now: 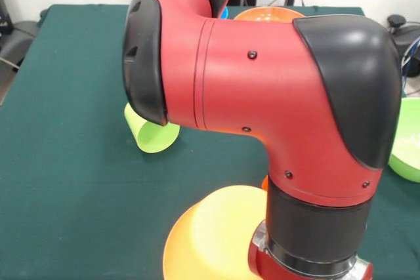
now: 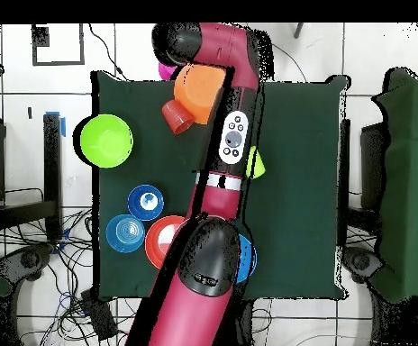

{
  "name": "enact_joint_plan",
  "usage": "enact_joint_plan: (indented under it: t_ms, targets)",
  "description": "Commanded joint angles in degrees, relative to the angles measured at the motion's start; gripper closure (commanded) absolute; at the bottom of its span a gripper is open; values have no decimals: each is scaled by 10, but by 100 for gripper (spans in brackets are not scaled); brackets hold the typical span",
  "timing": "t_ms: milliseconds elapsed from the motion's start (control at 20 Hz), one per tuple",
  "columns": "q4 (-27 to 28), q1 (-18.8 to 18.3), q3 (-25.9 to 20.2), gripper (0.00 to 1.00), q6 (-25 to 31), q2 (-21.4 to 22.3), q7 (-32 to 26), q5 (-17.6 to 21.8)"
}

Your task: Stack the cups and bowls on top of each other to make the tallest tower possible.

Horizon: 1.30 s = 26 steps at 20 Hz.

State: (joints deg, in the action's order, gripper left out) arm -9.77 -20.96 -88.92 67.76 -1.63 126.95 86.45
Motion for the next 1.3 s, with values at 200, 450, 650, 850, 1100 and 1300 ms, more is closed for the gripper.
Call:
enact_joint_plan:
  t_ms: [200,450,650,850,1100,1300]
  targets:
    - [-47,-7,46,100,21,9,-140,34]
    - [-53,-7,55,100,30,15,-130,32]
    - [-58,-9,62,100,29,18,-134,32]
    - [-64,-12,72,100,30,23,-138,31]
    - [-64,-15,71,100,31,27,-146,36]
    - [-65,-15,73,100,28,28,-149,36]
